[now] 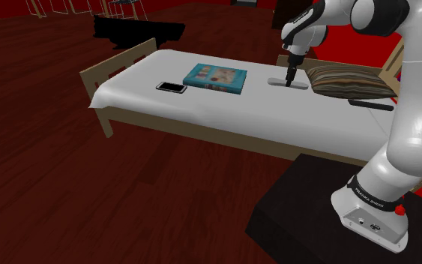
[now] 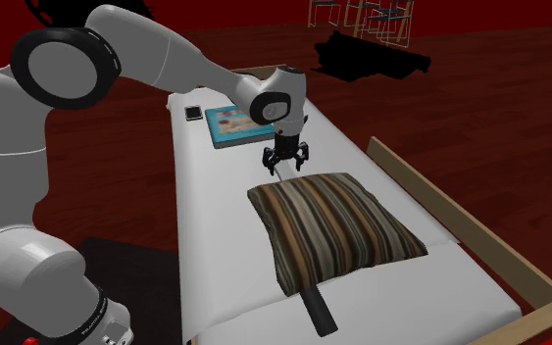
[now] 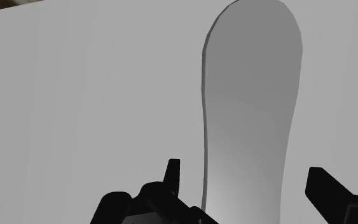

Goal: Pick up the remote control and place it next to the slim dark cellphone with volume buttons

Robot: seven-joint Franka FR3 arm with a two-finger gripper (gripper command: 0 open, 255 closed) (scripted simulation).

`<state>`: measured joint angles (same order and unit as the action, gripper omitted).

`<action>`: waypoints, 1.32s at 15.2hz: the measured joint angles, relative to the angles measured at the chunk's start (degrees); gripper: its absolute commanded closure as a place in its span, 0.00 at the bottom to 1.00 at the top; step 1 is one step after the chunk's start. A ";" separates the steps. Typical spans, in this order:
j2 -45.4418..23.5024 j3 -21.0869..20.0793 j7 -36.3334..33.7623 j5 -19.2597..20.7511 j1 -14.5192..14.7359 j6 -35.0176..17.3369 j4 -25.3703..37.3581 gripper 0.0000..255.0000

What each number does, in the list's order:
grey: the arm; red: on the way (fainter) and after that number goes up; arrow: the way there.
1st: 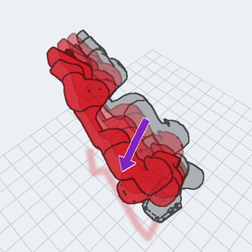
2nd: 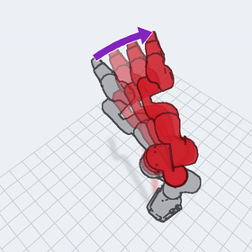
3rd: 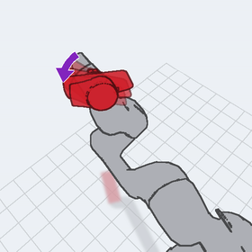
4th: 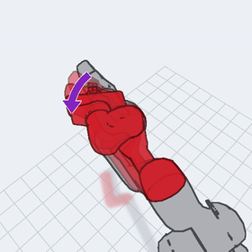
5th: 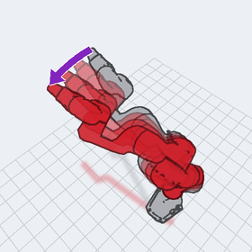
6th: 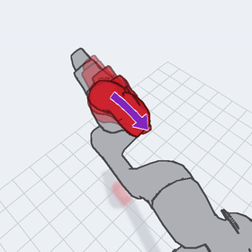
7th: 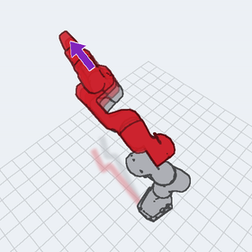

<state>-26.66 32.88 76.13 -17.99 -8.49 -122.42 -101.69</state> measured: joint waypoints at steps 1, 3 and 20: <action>0.00 0.00 0.00 0.00 0.00 -0.01 -0.01 0.00; 0.01 -0.01 0.00 -0.01 0.01 0.00 0.00 1.00; 2.58 1.00 -1.28 1.87 0.69 4.13 1.96 1.00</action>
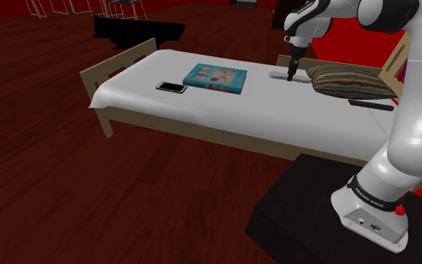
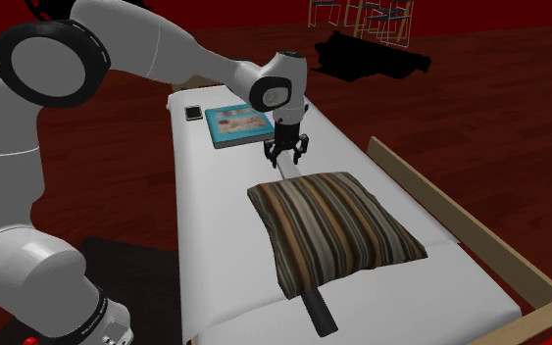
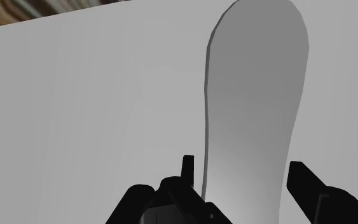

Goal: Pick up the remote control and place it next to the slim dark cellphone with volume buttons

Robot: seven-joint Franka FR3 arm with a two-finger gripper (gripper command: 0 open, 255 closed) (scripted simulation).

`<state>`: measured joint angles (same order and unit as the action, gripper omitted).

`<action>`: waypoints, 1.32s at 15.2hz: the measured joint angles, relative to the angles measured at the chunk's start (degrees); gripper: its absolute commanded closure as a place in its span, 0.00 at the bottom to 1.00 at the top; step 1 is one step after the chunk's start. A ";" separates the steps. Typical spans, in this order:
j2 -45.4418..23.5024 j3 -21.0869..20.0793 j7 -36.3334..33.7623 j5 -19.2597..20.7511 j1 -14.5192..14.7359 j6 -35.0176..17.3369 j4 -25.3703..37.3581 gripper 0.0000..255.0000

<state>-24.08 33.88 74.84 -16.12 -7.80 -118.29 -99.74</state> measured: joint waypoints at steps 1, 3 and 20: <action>0.21 0.10 -0.13 0.19 0.02 0.61 0.44 1.00; 0.96 0.38 -0.42 0.71 0.14 1.94 1.15 1.00; 6.52 -1.92 -14.29 4.80 10.35 4.42 -0.16 1.00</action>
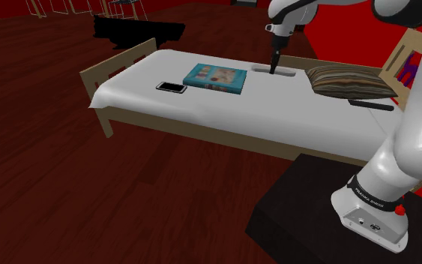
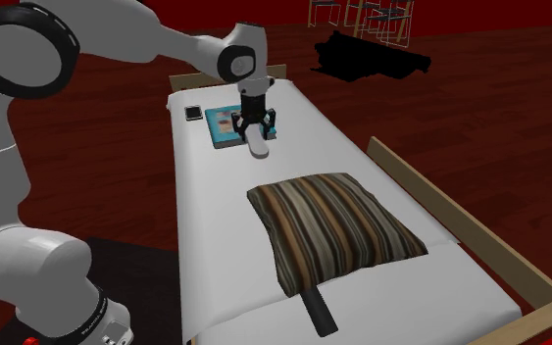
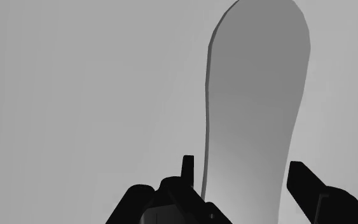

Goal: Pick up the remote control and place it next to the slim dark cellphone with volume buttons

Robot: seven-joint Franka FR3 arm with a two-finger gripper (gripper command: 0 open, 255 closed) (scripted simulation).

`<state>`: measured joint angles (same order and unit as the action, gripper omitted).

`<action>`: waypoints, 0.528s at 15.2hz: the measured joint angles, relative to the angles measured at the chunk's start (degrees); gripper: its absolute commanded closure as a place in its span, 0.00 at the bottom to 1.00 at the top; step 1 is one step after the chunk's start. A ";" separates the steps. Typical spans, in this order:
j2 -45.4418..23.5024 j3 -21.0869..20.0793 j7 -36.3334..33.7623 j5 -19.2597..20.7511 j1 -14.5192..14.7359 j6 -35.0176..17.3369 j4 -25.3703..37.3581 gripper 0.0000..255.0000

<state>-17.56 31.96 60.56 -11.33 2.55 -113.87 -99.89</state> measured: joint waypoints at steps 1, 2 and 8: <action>-0.31 -0.42 -1.12 -0.07 0.71 -0.19 0.17 1.00; 0.09 -0.76 -2.48 0.22 1.72 -0.42 -0.33 1.00; -0.27 -3.22 -10.14 0.67 6.74 -0.64 0.32 1.00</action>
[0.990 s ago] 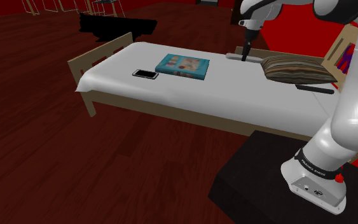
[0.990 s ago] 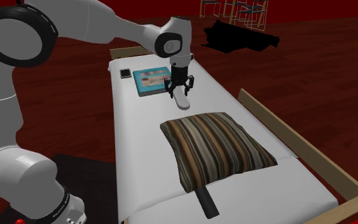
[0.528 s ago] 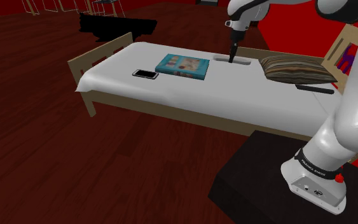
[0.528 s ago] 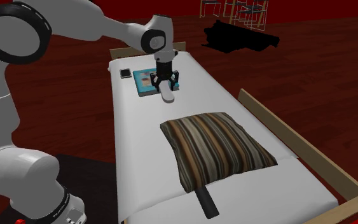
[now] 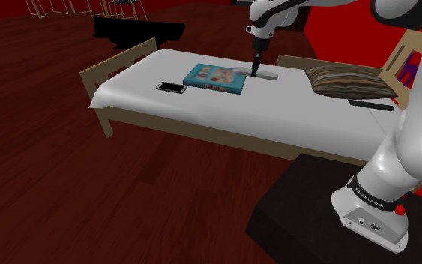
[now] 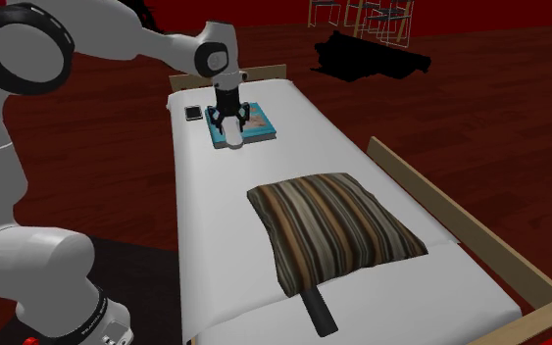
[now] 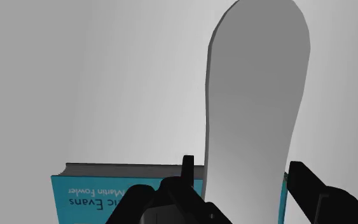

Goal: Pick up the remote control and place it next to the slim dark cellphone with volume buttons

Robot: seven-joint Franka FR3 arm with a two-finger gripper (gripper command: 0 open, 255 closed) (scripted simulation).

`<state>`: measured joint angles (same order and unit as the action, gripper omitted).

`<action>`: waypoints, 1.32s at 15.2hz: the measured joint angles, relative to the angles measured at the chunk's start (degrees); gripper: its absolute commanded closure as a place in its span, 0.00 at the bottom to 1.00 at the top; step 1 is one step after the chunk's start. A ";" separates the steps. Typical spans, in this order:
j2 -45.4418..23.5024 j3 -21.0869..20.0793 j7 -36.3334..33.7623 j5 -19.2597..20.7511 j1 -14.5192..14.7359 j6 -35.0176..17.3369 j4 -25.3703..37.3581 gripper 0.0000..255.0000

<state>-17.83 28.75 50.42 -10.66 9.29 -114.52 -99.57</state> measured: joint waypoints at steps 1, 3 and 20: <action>-1.01 -0.57 -1.31 -0.30 0.67 0.45 1.45 1.00; -1.78 -1.34 -3.56 -0.39 1.96 1.21 3.07 1.00; -15.68 -7.50 -20.31 -2.72 9.97 8.20 24.51 1.00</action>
<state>-33.51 21.25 30.10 -13.38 19.27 -106.31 -75.06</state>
